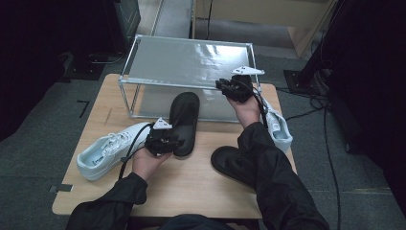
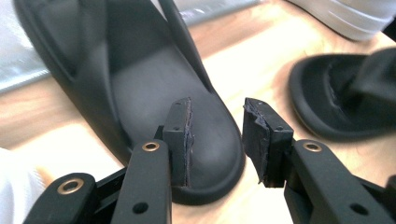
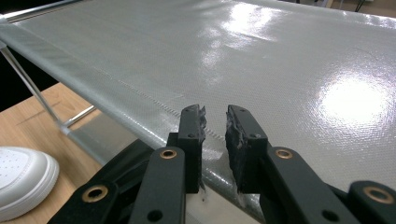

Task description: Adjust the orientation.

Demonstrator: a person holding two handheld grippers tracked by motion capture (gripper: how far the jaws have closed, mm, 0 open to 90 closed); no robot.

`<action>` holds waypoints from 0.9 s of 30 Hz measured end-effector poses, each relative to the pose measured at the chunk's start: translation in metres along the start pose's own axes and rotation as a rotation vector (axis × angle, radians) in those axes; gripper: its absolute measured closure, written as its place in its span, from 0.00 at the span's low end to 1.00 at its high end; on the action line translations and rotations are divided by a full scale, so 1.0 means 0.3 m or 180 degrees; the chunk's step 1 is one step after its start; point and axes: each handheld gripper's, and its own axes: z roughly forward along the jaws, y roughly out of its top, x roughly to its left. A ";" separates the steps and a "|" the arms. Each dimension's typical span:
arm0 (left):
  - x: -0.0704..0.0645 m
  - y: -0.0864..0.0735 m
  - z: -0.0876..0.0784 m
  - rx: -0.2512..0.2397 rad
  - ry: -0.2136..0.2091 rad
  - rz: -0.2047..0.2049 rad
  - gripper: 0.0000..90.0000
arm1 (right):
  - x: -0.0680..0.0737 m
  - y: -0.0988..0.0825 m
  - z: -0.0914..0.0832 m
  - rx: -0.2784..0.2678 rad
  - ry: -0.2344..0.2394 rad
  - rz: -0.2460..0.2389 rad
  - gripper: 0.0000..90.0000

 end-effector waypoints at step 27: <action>-0.056 -0.169 0.079 0.0291 -0.0008 0.0142 0.80 | -0.019 -0.011 0.006 -0.0058 0.0016 -0.0033 0.84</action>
